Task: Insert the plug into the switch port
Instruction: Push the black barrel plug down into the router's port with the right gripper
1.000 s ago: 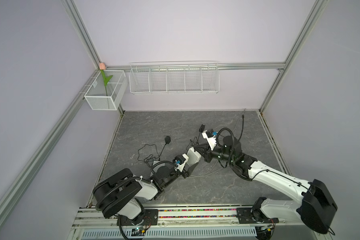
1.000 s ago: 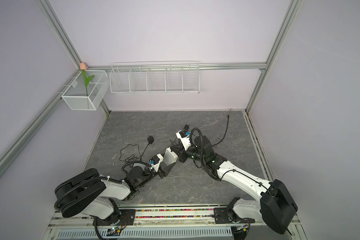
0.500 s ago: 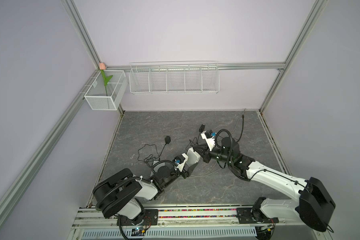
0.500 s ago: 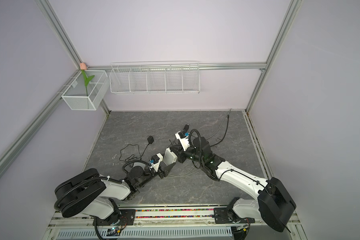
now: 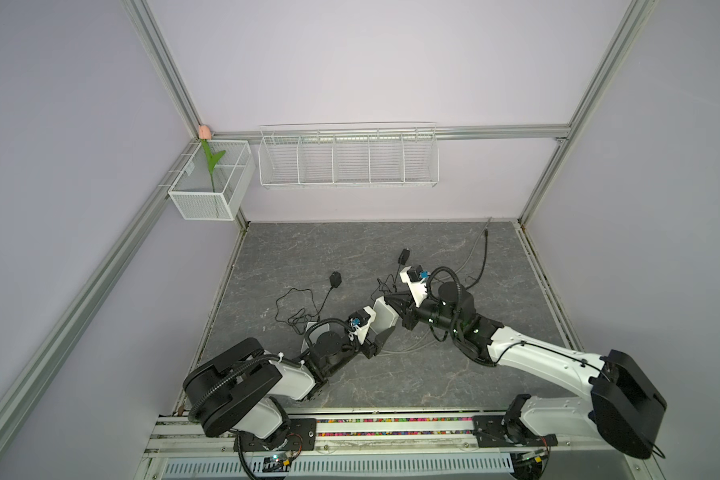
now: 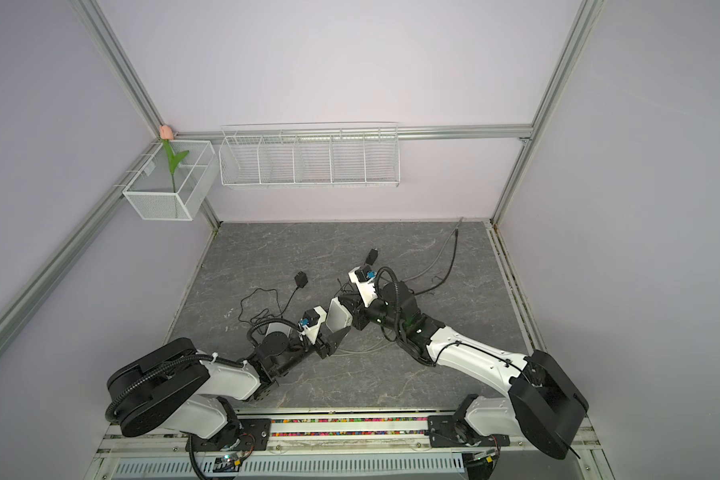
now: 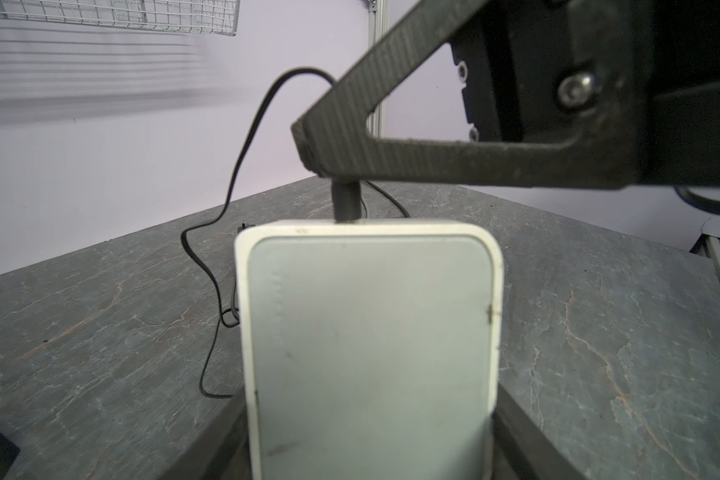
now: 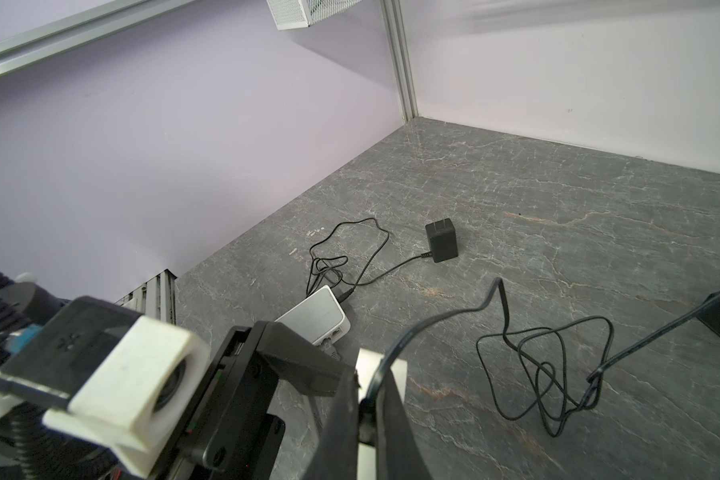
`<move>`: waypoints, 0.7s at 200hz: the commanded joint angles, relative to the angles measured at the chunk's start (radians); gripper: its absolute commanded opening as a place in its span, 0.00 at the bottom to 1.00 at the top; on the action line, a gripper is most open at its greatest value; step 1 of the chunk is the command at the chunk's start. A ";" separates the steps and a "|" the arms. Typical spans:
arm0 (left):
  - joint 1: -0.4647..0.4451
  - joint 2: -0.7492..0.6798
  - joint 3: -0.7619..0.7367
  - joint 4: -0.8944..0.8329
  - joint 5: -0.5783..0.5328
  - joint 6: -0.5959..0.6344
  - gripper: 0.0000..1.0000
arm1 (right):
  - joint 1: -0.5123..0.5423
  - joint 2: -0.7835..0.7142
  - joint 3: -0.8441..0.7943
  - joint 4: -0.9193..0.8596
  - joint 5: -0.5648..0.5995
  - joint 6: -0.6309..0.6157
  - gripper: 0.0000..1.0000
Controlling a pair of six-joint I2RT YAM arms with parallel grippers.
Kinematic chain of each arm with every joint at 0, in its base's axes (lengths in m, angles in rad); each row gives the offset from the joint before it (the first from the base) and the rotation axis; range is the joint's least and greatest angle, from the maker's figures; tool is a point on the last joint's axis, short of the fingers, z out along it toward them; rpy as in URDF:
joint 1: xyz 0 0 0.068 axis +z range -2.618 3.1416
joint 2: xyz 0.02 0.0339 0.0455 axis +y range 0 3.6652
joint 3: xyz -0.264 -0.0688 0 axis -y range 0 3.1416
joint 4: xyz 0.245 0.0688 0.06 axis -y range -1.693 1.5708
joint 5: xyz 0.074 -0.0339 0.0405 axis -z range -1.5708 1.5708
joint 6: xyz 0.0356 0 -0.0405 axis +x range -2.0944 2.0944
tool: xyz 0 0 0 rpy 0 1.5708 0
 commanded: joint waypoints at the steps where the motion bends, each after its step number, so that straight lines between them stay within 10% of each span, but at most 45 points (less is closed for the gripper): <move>1: -0.006 -0.066 0.031 0.176 0.003 -0.003 0.00 | 0.048 0.042 -0.054 -0.092 -0.054 0.010 0.07; 140: -0.006 -0.255 0.007 0.106 0.017 -0.013 0.00 | 0.066 0.080 -0.069 -0.096 -0.066 0.009 0.07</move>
